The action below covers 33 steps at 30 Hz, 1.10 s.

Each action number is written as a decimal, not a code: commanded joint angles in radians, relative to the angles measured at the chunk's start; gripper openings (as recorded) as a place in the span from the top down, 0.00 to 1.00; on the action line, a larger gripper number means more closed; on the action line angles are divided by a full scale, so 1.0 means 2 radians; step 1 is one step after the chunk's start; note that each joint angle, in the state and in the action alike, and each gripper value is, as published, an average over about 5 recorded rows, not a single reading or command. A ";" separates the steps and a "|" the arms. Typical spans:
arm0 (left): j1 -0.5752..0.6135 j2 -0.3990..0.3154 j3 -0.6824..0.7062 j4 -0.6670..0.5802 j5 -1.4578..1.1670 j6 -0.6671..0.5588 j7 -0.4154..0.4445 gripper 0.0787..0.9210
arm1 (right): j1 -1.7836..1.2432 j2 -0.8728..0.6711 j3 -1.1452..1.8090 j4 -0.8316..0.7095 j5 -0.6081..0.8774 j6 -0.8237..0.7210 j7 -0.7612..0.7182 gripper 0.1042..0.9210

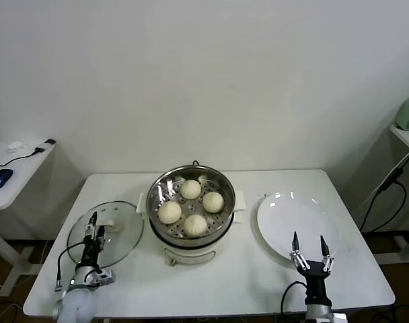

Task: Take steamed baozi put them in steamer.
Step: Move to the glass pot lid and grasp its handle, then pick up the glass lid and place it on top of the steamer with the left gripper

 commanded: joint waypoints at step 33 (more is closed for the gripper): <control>0.080 0.068 -0.083 -0.264 -0.082 -0.027 0.008 0.93 | 0.004 0.007 0.001 0.001 -0.005 0.006 0.002 0.12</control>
